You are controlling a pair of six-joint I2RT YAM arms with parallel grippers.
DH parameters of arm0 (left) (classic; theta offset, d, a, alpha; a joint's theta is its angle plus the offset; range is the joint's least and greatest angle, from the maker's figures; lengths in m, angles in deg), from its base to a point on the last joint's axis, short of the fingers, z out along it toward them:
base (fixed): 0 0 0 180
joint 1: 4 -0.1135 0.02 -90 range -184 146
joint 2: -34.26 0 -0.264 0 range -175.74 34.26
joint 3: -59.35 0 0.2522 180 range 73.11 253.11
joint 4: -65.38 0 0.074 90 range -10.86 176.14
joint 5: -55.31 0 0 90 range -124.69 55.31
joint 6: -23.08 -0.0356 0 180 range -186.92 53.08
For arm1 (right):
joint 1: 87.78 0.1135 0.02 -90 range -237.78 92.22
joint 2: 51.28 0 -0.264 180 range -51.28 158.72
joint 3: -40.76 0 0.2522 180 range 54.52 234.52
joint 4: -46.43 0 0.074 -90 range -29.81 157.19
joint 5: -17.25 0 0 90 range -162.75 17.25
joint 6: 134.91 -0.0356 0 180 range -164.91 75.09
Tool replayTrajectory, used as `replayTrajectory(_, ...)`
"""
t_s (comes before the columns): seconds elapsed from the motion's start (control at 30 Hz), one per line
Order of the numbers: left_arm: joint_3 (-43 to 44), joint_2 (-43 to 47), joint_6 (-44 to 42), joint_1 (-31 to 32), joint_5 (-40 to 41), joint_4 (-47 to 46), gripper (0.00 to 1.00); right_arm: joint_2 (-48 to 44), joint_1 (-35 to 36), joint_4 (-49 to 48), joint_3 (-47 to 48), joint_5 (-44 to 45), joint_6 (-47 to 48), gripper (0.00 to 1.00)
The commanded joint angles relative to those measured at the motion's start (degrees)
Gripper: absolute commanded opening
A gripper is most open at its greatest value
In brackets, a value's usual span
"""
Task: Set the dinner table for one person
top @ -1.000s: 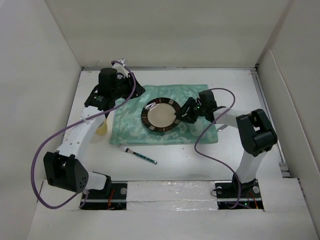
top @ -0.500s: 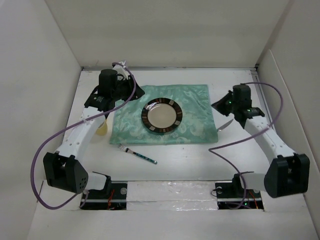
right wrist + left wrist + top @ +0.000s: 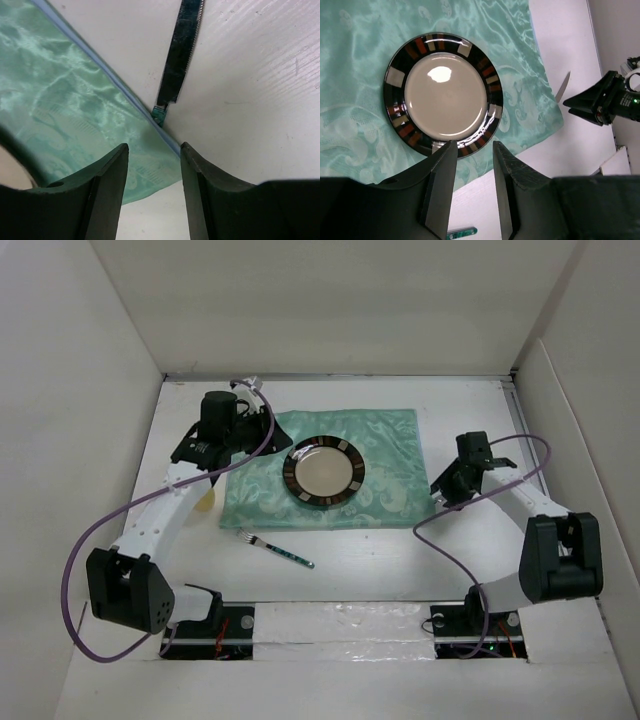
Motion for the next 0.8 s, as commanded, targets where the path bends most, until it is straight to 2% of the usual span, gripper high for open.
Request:
replayTrajectory(0.0, -0.96, 2.47, -0.16, 0.05, -2.18, -1.6, 0.32, 3.13, -0.5, -0.61, 3.06, 1.48, -0.17, 0.52)
replayTrajectory(0.3, -0.78, 2.56, -0.34, 0.05, -2.09, -2.04, 0.32, 9.9, -0.5, -0.87, 4.3, 2.18, -2.1, 0.47)
replayTrajectory(0.47, -1.05, 1.95, -0.25, 0.05, -2.36, -2.57, 0.32, 10.35, -1.63, -2.27, 3.77, 1.66, -2.81, 0.45)
replayTrajectory(0.63, -1.22, 1.24, -0.34, 0.05, -3.24, -3.01, 0.32, 6.93, -2.87, -3.94, 2.98, 1.3, -3.08, 0.45)
replayTrajectory(0.77, -0.87, 0.19, -0.51, 0.05, -3.15, -3.1, 0.31, 9.81, -4.62, -2.98, 3.77, 0.69, -2.37, 0.46)
